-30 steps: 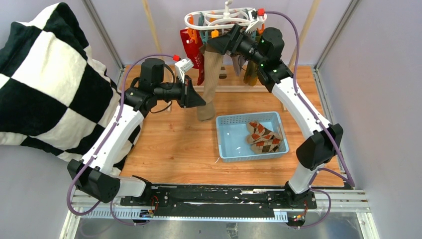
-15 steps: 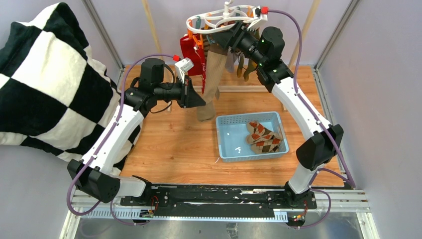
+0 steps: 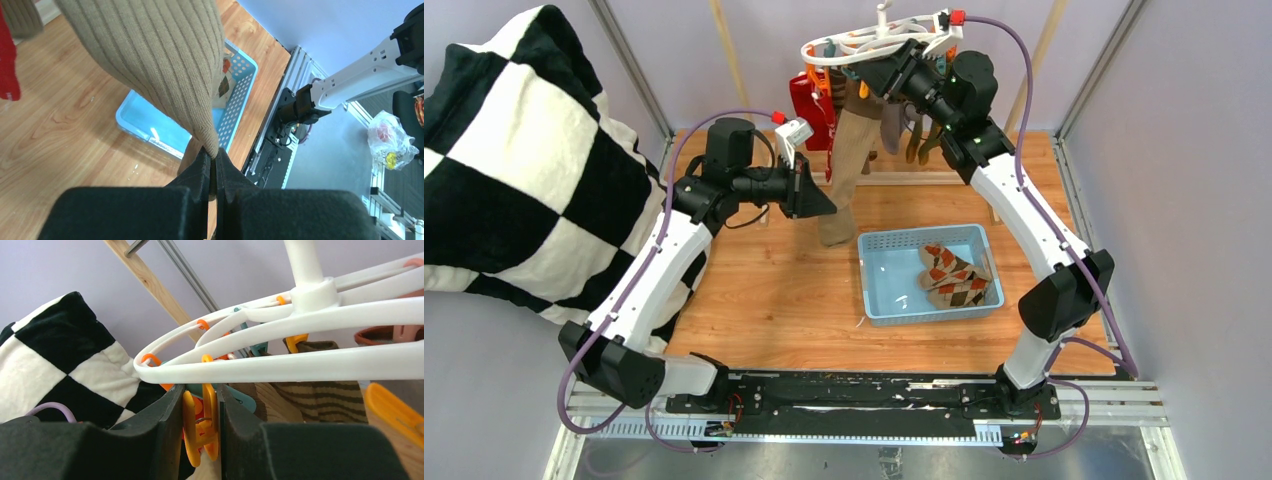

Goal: Remove the socks clipped to the hanger
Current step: Remove the sock from the hanger, then place the sock in the bin.

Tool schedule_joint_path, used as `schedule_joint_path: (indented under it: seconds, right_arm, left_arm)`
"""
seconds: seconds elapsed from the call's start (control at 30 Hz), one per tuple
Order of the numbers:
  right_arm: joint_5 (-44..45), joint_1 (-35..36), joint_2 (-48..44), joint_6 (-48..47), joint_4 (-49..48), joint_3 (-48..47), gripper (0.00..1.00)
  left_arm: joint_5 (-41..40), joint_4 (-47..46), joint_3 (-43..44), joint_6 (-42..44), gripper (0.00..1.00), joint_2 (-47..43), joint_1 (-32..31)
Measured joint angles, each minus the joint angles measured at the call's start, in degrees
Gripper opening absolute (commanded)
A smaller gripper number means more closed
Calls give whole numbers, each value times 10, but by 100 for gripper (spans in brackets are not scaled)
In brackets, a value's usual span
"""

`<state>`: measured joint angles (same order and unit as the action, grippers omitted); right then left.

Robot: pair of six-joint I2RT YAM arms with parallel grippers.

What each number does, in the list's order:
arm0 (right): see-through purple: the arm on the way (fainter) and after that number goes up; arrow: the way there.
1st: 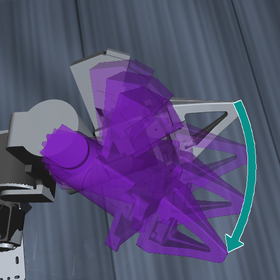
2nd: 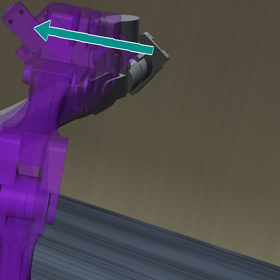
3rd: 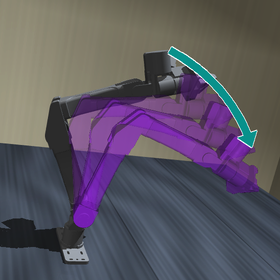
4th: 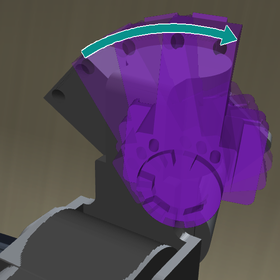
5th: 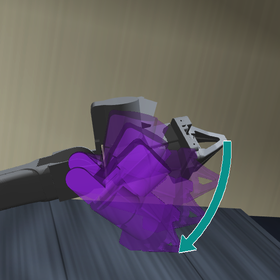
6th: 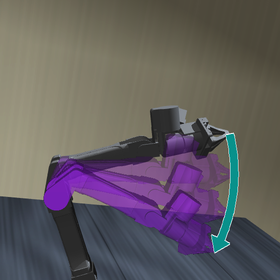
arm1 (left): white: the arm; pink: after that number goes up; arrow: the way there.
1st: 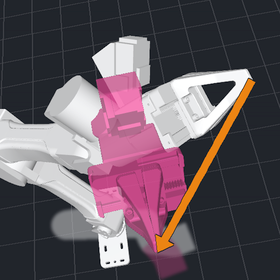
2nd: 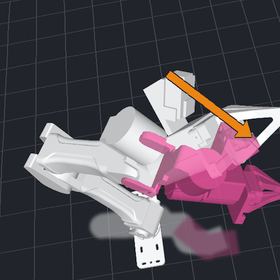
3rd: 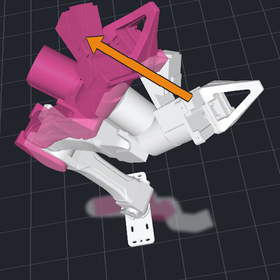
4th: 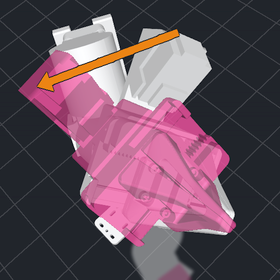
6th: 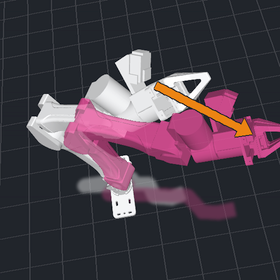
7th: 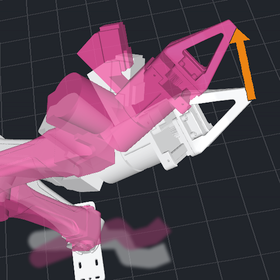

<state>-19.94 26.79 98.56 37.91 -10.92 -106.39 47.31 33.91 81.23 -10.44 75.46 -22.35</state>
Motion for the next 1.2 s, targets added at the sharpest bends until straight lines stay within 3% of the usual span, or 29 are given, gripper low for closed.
schedule_joint_path:
  seconds: [0.1, 0.17, 0.3, 0.4, 0.53, 0.7, 0.87, 1.03, 1.2]
  right_arm:
    - [-2, 0, 1, 0, 3, -5, 3]
    - [-5, 0, 3, 0, 5, -9, 11]
    - [-7, 0, 4, 0, 16, -11, 54]
    - [-12, 0, 2, -2, 19, -6, 79]
    - [-18, 0, -17, -7, 22, 38, 98]
    - [-30, 0, -70, -21, 43, 119, 100]
    - [-63, 0, -181, -45, 55, 255, 100]
    - [-167, 1, -262, -72, 32, 350, 100]
    - [-275, 19, -256, -106, 12, 377, 100]
  left_arm:
    - [0, 5, 0, 4, 0, -2, 0]
    - [-1, 9, 0, 8, 0, -5, 0]
    - [-2, 16, -3, 13, 0, -14, 0]
    - [-2, 23, -5, 19, 0, -19, 0]
    - [-3, 28, -6, 29, 0, -21, 0]
    - [-6, 38, -6, 43, 0, -24, 0]
    - [-9, 53, -6, 64, 0, -34, 0]
    - [-4, 78, -3, 103, 0, -42, 0]
    - [12, 103, 3, 142, 0, -45, 0]
